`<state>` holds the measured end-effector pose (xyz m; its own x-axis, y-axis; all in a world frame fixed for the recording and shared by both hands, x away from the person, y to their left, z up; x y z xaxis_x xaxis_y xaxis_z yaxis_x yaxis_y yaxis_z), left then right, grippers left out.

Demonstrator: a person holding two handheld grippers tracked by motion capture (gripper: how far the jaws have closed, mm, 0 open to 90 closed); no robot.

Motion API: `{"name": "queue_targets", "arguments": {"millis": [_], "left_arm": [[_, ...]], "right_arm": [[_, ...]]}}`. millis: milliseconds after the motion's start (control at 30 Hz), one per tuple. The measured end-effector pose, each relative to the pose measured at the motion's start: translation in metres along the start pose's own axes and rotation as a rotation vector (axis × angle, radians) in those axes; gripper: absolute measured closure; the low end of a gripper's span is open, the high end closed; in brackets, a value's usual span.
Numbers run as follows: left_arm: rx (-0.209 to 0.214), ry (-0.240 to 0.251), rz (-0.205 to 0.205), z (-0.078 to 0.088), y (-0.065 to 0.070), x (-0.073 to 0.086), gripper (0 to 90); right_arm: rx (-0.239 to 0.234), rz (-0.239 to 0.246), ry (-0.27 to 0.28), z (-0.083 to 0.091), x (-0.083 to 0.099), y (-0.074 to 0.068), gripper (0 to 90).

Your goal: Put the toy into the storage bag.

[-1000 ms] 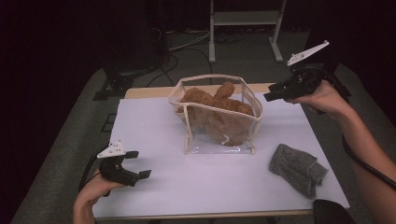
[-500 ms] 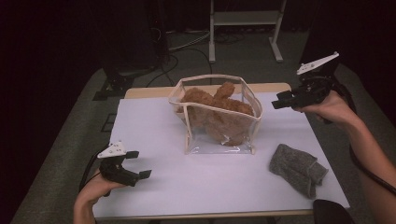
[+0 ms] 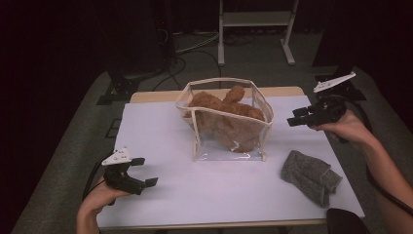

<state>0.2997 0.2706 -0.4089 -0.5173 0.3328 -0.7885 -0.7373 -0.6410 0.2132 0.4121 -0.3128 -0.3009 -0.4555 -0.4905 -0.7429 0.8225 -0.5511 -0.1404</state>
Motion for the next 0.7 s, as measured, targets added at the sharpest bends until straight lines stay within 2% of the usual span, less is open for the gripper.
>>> {"name": "queue_targets", "arguments": {"millis": [700], "left_arm": [[-0.002, -0.007, -0.002, -0.001, 0.001, 0.000, 3.1]], "right_arm": [[-0.013, -0.082, 0.004, -0.009, 0.049, 0.003, 37.9]]}}
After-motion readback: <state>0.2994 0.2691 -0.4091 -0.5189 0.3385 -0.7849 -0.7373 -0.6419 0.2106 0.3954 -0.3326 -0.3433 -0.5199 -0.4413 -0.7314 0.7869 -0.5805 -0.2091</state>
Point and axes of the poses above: each handheld gripper's, and its own axes: z roughly backward along the jaws, x roughly out of its underside, y roughly to its right, the point moved 1 cm from there along -z, roughly forward along the jaws, and after that the axes turned 6 degrees about z, right-handed, at the moved point
